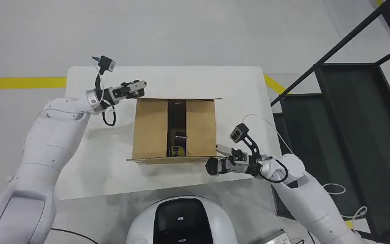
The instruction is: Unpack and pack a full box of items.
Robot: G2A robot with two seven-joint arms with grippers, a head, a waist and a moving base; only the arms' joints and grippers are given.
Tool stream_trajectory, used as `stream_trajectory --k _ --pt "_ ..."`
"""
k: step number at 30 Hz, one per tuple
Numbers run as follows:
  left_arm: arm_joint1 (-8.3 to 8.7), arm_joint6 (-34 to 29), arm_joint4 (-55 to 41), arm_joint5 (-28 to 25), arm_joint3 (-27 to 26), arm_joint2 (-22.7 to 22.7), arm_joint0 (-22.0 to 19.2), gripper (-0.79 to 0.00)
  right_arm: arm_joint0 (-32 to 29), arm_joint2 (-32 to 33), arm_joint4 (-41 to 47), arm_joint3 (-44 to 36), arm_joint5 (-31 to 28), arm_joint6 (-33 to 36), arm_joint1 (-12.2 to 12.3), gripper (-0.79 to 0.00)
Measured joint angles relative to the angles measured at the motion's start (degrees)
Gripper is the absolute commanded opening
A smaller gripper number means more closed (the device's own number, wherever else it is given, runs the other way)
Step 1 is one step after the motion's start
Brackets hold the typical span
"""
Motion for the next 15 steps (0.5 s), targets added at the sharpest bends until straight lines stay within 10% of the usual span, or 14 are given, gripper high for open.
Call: stream_trajectory --k 15 --pt "6.23 -4.5 2.96 4.52 -11.5 4.47 1.51 0.0 7.29 -3.54 -4.35 2.39 -1.0 -8.24 -1.49 0.0"
